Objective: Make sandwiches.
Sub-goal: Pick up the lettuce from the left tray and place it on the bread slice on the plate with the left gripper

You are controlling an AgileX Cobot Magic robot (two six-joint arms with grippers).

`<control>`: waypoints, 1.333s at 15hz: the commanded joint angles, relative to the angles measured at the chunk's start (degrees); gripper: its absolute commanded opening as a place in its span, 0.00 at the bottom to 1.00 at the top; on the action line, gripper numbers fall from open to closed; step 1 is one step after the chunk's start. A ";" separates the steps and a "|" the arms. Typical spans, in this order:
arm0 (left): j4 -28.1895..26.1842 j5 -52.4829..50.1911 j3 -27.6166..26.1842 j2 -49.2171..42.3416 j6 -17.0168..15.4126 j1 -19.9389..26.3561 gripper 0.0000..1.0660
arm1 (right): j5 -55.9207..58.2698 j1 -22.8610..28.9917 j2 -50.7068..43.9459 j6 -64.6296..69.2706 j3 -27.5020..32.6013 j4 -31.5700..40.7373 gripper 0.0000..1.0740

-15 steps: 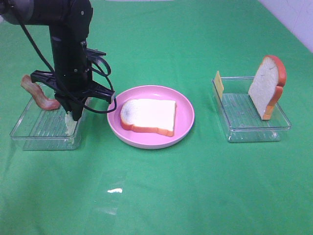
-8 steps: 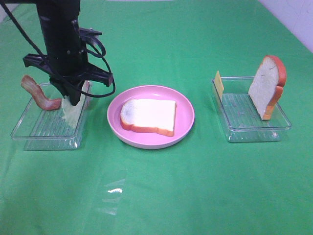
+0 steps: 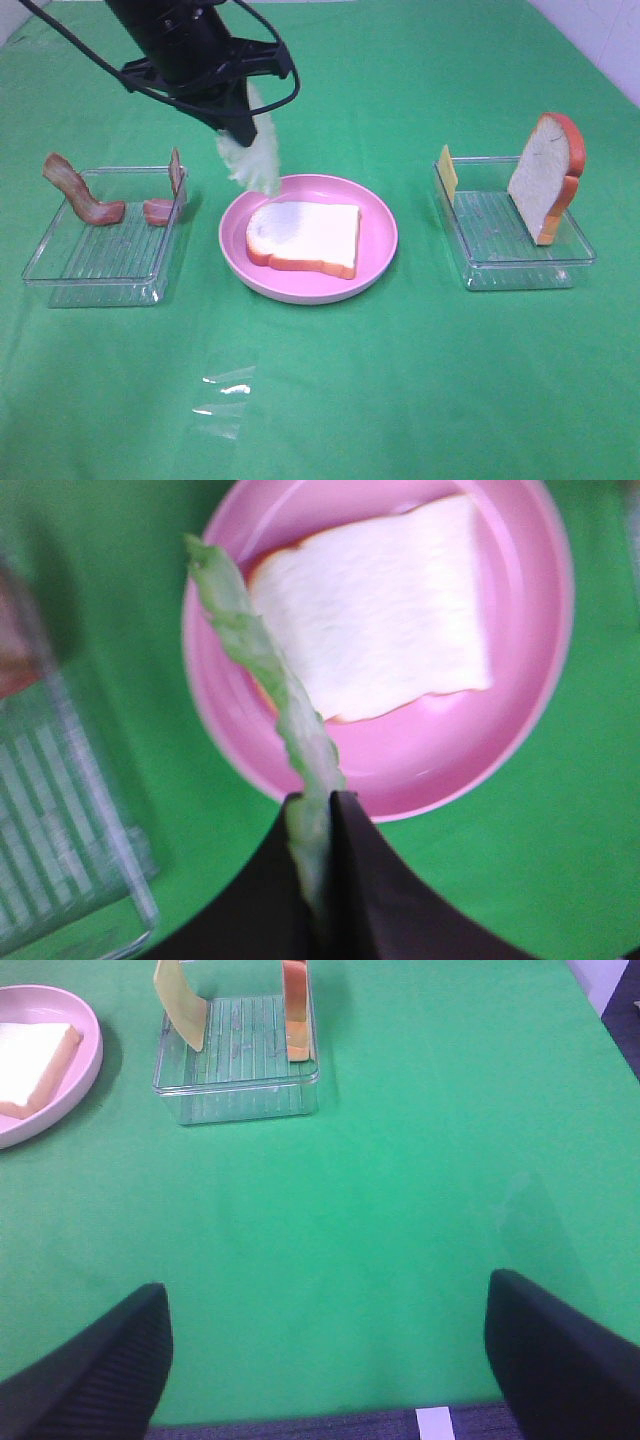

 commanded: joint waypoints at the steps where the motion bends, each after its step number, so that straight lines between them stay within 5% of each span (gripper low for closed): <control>1: -11.23 -2.75 -0.17 2.41 9.17 -0.17 0.00 | -0.11 -0.06 -1.72 -0.17 0.11 -0.17 0.76; 3: -20.74 -2.41 -0.92 6.82 17.25 -0.17 0.00 | -0.11 -0.06 -1.72 -0.17 0.11 -0.17 0.76; 6: -25.32 -1.72 -3.44 12.89 20.40 -0.17 0.00 | -0.11 -0.06 -1.72 -0.17 0.11 -0.17 0.76; 10: -24.98 -0.17 -7.85 18.68 20.34 -0.17 0.00 | -0.11 -0.06 -1.72 -0.17 0.11 -0.17 0.76; 15: -15.18 0.23 -8.08 19.82 16.90 -0.11 0.00 | -0.11 -0.06 -1.72 -0.17 0.11 -0.17 0.76; 17: -9.45 0.23 -8.08 19.82 12.03 -0.11 0.07 | -0.11 -0.06 -1.72 -0.17 0.11 -0.17 0.76; 20: -6.99 -0.46 -8.08 19.42 11.17 -0.11 0.22 | -0.11 -0.06 -1.72 -0.17 0.11 -0.17 0.76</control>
